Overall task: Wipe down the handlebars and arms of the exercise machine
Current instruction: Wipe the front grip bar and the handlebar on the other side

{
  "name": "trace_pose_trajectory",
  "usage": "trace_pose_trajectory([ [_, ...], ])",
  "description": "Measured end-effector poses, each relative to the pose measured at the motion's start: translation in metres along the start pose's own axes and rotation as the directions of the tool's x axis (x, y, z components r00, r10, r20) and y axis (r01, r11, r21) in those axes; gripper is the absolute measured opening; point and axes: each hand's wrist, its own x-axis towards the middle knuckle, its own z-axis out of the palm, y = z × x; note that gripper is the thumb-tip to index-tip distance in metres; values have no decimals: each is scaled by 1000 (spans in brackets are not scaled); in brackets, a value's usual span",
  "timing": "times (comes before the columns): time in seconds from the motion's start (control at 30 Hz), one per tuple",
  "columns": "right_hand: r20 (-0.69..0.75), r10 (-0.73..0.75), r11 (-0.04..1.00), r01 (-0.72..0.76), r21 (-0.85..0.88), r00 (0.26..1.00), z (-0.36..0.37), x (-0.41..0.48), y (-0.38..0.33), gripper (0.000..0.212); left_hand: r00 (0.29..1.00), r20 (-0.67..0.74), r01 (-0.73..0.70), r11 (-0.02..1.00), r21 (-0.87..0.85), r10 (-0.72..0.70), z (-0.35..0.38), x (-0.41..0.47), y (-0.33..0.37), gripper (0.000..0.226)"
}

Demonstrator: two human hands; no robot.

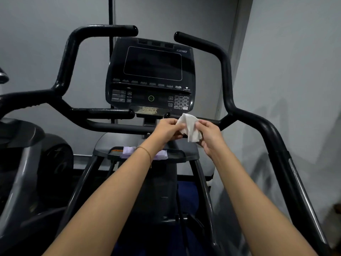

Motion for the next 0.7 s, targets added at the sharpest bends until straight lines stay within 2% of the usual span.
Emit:
trace_pose_trajectory([
  [0.1, -93, -147, 972, 126, -199, 985, 0, -13, 6, 23, 994, -105, 17, 1000, 6, -16, 10, -11, 8, 19],
  [0.17, -30, -266, 934, 249, -256, 964, 2, -27, 9, 20, 990, -139, 5, 997, 73, 5, 13, -20, 14, 20],
  [0.2, 13, -279, 926, 272, -263, 960, 4, -33, 11, 20, 990, -142, -4, 995, 104, 19, 13, -25, 18, 20],
  [0.3, 100, -175, 962, 191, -192, 980, 8, -48, 14, 20, 990, -135, -11, 980, 199, 39, 8, -42, 24, 16],
  [0.4, 156, -142, 963, 172, -205, 978, 13, -58, 15, 14, 990, -137, 7, 964, 266, 31, -6, -55, 26, 12],
  [0.53, 224, -77, 972, 123, -201, 972, 26, -63, 17, 17, 970, -233, 6, 949, 316, 72, -36, -71, 29, 18],
  [0.7, 441, 78, 997, -76, -22, 894, 58, -87, 18, 15, 950, -305, 21, 957, 289, 72, -80, -101, 39, 12],
])
